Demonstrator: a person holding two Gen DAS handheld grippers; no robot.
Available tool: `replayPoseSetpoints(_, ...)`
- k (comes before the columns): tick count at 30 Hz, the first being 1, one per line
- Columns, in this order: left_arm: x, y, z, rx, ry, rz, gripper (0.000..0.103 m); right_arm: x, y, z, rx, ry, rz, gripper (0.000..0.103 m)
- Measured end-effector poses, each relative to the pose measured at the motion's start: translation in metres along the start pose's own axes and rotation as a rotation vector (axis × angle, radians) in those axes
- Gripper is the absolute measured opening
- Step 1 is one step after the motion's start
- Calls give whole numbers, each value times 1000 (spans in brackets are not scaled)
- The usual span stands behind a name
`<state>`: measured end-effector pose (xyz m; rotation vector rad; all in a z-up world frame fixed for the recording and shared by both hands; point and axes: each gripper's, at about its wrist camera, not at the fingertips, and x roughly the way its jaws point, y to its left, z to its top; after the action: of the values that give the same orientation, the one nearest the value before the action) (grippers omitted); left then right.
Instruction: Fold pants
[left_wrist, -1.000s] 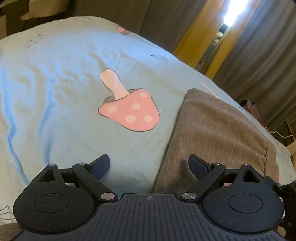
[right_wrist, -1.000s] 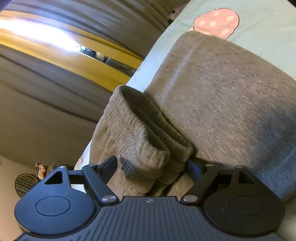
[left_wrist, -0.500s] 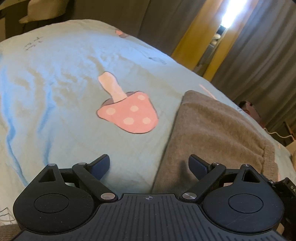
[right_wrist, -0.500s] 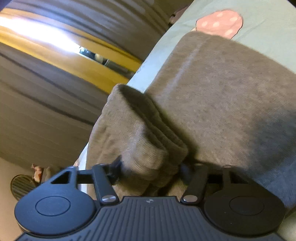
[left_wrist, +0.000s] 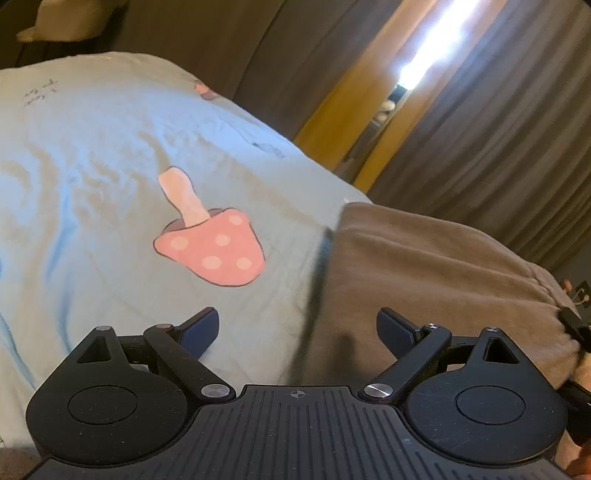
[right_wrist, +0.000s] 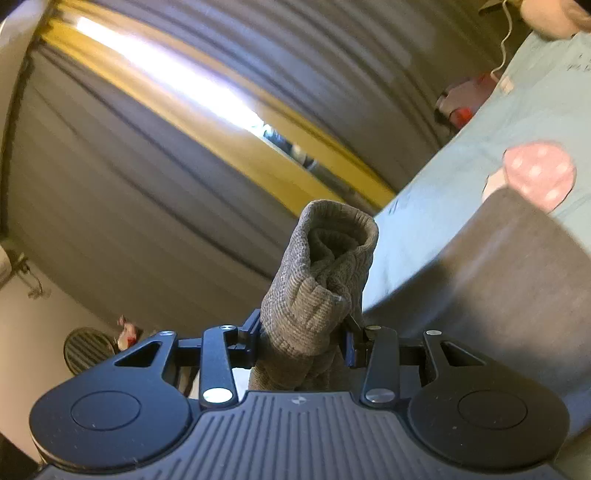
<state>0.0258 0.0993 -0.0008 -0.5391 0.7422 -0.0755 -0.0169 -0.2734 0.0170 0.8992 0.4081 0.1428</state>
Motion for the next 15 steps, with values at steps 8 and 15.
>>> replayPoseSetpoints(8, 6, -5, -2, 33, 23, 25, 96, -33, -25, 22, 13, -57, -63, 41)
replayPoseSetpoints(15, -5, -26, -15, 181, 123, -152, 96, -38, -32, 25, 29, -60, -78, 41)
